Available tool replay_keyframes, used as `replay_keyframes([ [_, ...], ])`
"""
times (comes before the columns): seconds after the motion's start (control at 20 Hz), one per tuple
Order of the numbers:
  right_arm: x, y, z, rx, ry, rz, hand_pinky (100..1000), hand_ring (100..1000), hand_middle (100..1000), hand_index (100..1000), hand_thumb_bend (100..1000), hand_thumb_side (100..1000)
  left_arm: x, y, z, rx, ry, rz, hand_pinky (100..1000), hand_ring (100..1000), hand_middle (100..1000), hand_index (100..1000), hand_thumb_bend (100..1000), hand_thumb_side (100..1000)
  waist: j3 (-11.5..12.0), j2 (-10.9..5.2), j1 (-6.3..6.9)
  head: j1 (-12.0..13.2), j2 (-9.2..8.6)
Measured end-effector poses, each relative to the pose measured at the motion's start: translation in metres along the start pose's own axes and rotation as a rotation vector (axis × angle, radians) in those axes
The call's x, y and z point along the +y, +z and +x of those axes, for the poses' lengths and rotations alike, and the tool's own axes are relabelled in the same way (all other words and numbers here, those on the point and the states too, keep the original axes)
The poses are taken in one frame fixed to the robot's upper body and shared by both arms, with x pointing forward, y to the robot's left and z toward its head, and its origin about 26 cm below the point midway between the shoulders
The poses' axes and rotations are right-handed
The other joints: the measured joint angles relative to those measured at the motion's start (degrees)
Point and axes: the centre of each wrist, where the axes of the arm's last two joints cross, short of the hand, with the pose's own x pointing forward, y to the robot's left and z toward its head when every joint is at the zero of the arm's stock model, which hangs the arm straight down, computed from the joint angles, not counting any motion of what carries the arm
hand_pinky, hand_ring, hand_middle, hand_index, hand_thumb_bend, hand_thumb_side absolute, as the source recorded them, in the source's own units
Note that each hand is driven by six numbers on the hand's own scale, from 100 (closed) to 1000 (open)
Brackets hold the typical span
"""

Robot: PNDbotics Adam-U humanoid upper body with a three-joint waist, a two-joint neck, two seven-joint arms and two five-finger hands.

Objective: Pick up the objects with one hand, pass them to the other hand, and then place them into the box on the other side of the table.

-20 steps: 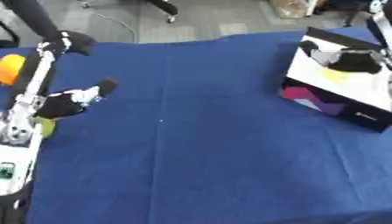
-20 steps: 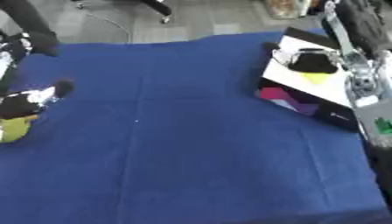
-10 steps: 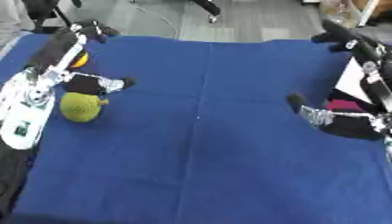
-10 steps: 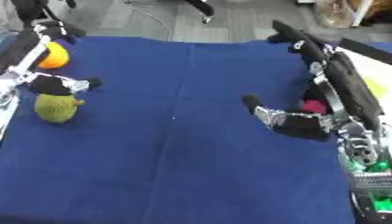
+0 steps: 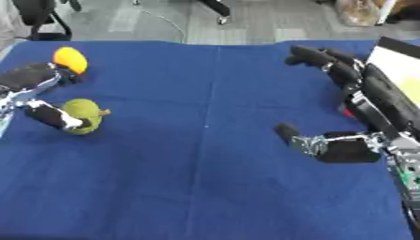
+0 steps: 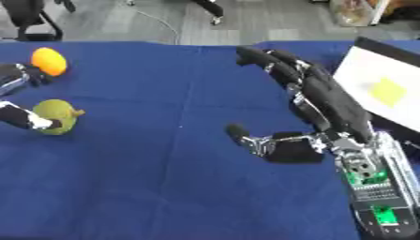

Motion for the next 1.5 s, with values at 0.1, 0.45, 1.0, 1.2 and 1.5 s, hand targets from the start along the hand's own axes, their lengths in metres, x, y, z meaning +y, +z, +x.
replay_keyframes([
  [0.1,0.0,0.0,0.0,-0.003,0.001,0.003,783,845,773,959,352,343,-0.006,-0.002,-0.004,0.028,-0.006,-0.033,769,672,683,811,564,352,-0.1,0.0,0.0,-0.2,0.0],
  [0.45,0.0,0.0,0.0,-0.009,0.003,0.009,784,844,771,955,338,344,-0.026,-0.012,-0.007,0.09,-0.019,-0.065,683,539,536,676,280,100,-0.4,0.0,0.0,-0.3,0.0],
  [1.0,-0.001,-0.002,0.0,-0.021,0.001,0.017,787,841,770,948,305,353,-0.036,-0.019,0.014,0.103,0.047,0.406,561,311,255,372,100,100,-0.3,0.0,0.0,-0.2,0.0],
  [1.2,-0.005,-0.007,0.0,-0.047,0.013,0.019,792,839,772,949,351,350,-0.013,-0.014,0.039,-0.007,0.158,0.584,572,305,250,364,100,177,0.1,0.0,0.0,-0.7,0.0],
  [1.5,-0.014,-0.023,0.004,-0.122,0.017,0.034,796,849,788,970,411,396,0.022,-0.012,0.105,-0.355,0.457,0.715,595,305,250,360,100,122,0.2,0.0,-0.03,-1.9,0.0],
])
